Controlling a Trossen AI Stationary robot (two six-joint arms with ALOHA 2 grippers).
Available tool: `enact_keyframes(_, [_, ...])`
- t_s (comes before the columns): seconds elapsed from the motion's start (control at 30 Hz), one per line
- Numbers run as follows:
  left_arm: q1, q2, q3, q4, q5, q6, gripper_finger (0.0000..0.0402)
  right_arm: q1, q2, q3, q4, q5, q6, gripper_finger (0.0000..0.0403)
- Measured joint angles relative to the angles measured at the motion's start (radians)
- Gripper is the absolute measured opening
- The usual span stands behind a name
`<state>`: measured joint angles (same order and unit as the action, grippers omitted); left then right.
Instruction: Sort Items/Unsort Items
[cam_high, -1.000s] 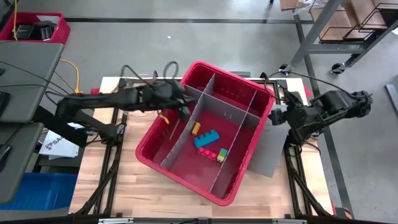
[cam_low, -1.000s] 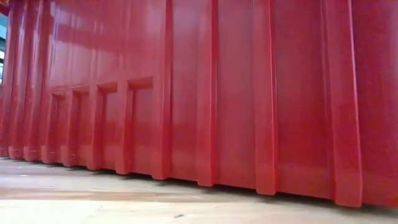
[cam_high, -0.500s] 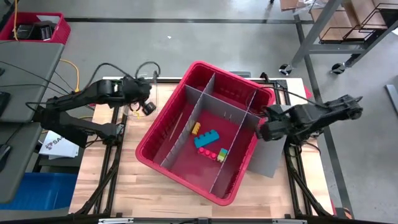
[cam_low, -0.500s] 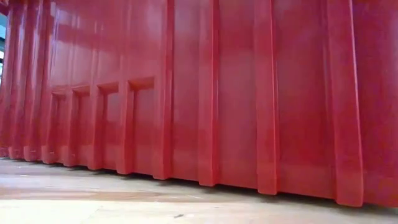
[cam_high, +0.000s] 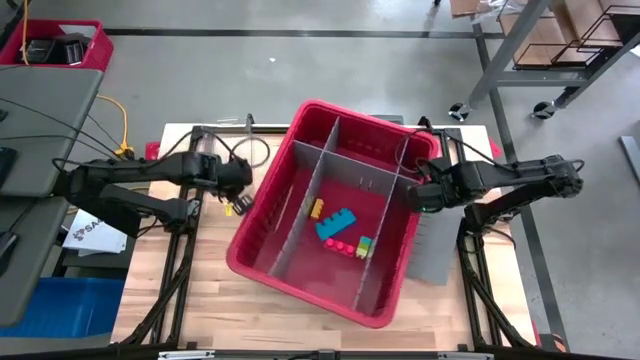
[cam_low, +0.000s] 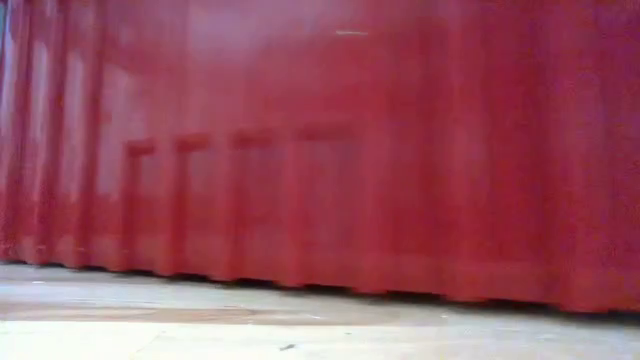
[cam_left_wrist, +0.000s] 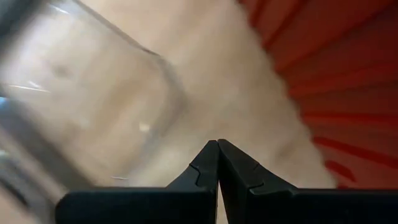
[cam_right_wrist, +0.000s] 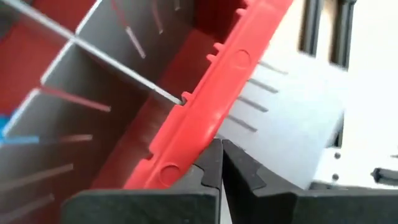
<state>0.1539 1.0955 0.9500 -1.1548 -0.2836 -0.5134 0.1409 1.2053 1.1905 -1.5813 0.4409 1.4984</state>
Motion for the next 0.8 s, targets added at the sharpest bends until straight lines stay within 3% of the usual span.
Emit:
enact_keyframes(0.2, [-0.17, 0.002, -0.003, 0.007, 0.088, -0.197, 0.0, -0.087, 0.013, -0.002, 0.057, 0.054, -0.075, 0.0])
enact_keyframes(0.37, [-0.32, 0.002, -0.003, 0.002, 0.078, -0.354, 0.0, -0.148, 0.022, -0.002, 0.211, 0.076, -0.196, 0.0])
enact_keyframes(0.63, [-0.449, 0.001, -0.001, 0.054, 0.064, -0.581, 0.0, -0.159, 0.017, 0.149, 0.147, 0.084, -0.313, 0.0])
enact_keyframes(0.7, [-0.466, 0.002, -0.001, 0.046, 0.032, -0.585, 0.0, -0.159, 0.017, 0.209, 0.183, 0.099, -0.404, 0.0])
enact_keyframes(0.8, [-0.47, 0.002, -0.001, 0.032, -0.009, -0.579, 0.0, -0.16, 0.016, 0.285, 0.415, 0.087, -0.699, 0.0])
